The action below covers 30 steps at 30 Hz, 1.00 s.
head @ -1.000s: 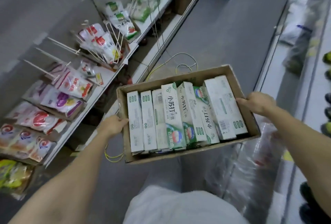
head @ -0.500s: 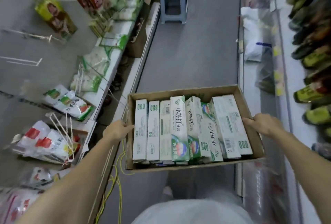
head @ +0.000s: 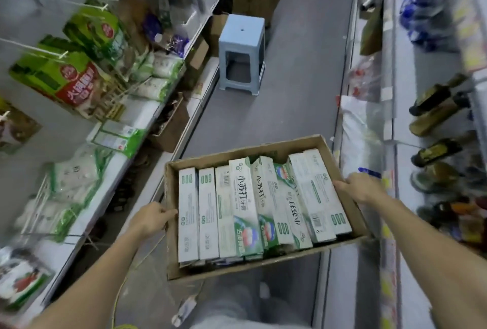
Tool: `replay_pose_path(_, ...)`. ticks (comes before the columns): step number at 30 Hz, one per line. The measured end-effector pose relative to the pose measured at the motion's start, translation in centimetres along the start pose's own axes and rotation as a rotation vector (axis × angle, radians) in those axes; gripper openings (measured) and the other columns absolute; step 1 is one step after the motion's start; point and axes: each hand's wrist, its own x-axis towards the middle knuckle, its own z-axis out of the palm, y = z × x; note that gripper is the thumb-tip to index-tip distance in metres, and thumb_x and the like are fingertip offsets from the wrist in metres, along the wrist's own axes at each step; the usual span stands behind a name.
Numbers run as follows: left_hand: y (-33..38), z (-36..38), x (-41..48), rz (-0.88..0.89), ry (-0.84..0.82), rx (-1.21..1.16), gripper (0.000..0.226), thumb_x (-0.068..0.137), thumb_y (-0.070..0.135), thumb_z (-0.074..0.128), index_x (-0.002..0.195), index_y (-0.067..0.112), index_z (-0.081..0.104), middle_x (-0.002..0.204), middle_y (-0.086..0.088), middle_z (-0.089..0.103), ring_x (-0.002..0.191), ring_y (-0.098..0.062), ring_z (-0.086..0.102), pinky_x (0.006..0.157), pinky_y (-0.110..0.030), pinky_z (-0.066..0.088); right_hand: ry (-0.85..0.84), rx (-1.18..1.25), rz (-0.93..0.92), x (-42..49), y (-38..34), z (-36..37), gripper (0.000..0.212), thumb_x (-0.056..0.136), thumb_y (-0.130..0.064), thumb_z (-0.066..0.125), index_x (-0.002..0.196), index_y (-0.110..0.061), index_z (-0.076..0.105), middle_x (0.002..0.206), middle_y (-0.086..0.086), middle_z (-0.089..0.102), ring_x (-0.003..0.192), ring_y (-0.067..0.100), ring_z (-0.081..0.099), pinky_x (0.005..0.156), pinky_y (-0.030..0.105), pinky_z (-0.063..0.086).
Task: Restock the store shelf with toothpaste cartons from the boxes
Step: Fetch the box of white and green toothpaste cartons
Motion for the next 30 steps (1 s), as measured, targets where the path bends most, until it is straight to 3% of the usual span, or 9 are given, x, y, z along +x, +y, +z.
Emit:
replay_pose_path(6, 12.1, -7.9, 14.1, -0.027, -0.023, -0.038, 0.047, 0.091, 0.042, 0.058, 0.056, 0.011, 0.058, 0.060, -0.002, 0.061, 0.057, -0.015, 0.057, 0.053, -0.027, 0.037, 0.053, 0.027, 0.023, 18.0, -2.1, -11.2, 0.044, 0.092, -0.056, 0.044, 0.067, -0.020, 0.048, 0.085, 0.008, 0.062, 0.080, 0.027, 0.057, 0.067, 0.032, 0.043)
replay_pose_path(10, 20.2, -14.9, 23.5, -0.035, 0.035, -0.013, 0.047, 0.092, 0.048, 0.053, 0.059, 0.015, 0.053, 0.058, 0.003, 0.060, 0.058, -0.013, 0.058, 0.053, -0.027, 0.039, 0.065, 0.051, 0.039, 29.0, -3.7, -18.8, 0.045, 0.093, -0.055, 0.044, 0.071, -0.016, 0.052, 0.084, 0.006, 0.062, 0.080, 0.026, 0.058, 0.066, 0.031, 0.043)
replay_pose_path(14, 27.0, -21.2, 31.2, -0.066, 0.070, 0.017, 0.047, 0.092, 0.056, 0.048, 0.066, 0.017, 0.053, 0.073, 0.000, 0.062, 0.074, -0.020, 0.061, 0.065, -0.031, 0.045, 0.111, 0.012, -0.013, 38.9, -6.7, -27.9, 0.049, 0.093, -0.057, 0.041, 0.066, -0.017, 0.048, 0.086, 0.009, 0.063, 0.086, 0.031, 0.062, 0.072, 0.035, 0.049)
replay_pose_path(17, 31.9, -24.6, 36.1, -0.118, 0.097, -0.014, 0.045, 0.094, 0.053, 0.047, 0.067, 0.017, 0.052, 0.076, 0.001, 0.058, 0.077, -0.022, 0.057, 0.063, -0.031, 0.039, 0.111, -0.048, -0.071, 48.0, -9.1, -34.6, 0.050, 0.093, -0.059, 0.040, 0.070, -0.016, 0.050, 0.094, 0.012, 0.066, 0.090, 0.032, 0.062, 0.077, 0.037, 0.051)
replay_pose_path(21, 37.2, -27.3, 43.2, -0.218, 0.131, -0.110, 0.042, 0.094, 0.053, 0.046, 0.079, 0.016, 0.057, 0.092, -0.003, 0.063, 0.088, -0.024, 0.060, 0.065, -0.030, 0.039, 0.097, -0.141, -0.201, 61.9, -14.0, -43.8, 0.052, 0.091, -0.061, 0.040, 0.073, -0.015, 0.054, 0.089, 0.009, 0.065, 0.081, 0.029, 0.060, 0.069, 0.035, 0.048)
replay_pose_path(24, 40.7, -27.4, 47.3, -0.328, 0.116, -0.221, 0.049, 0.097, 0.050, 0.044, 0.076, 0.011, 0.065, 0.083, -0.003, 0.065, 0.077, -0.022, 0.060, 0.061, -0.029, 0.039, 0.083, -0.209, -0.300, 70.2, -18.6, -49.6, 0.054, 0.093, -0.059, 0.039, 0.075, -0.011, 0.055, 0.078, 0.005, 0.059, 0.072, 0.025, 0.055, 0.061, 0.032, 0.040)
replay_pose_path(28, 44.5, -28.0, 52.1, -0.462, 0.132, -0.405, 0.055, 0.095, 0.053, 0.045, 0.066, 0.011, 0.065, 0.075, -0.009, 0.070, 0.073, -0.025, 0.066, 0.070, -0.034, 0.050, 0.076, -0.323, -0.437, 79.6, -24.7, -55.8, 0.051, 0.094, -0.058, 0.038, 0.076, -0.014, 0.055, 0.083, 0.008, 0.062, 0.077, 0.027, 0.058, 0.064, 0.033, 0.045)
replay_pose_path(30, 46.3, -28.5, 54.4, -0.506, 0.135, -0.472, 0.056, 0.096, 0.051, 0.045, 0.063, 0.009, 0.063, 0.068, -0.007, 0.067, 0.068, -0.023, 0.064, 0.067, -0.033, 0.048, 0.062, -0.375, -0.493, 83.5, -27.9, -58.2, 0.050, 0.094, -0.059, 0.037, 0.076, -0.015, 0.053, 0.087, 0.008, 0.063, 0.081, 0.029, 0.060, 0.067, 0.034, 0.045)
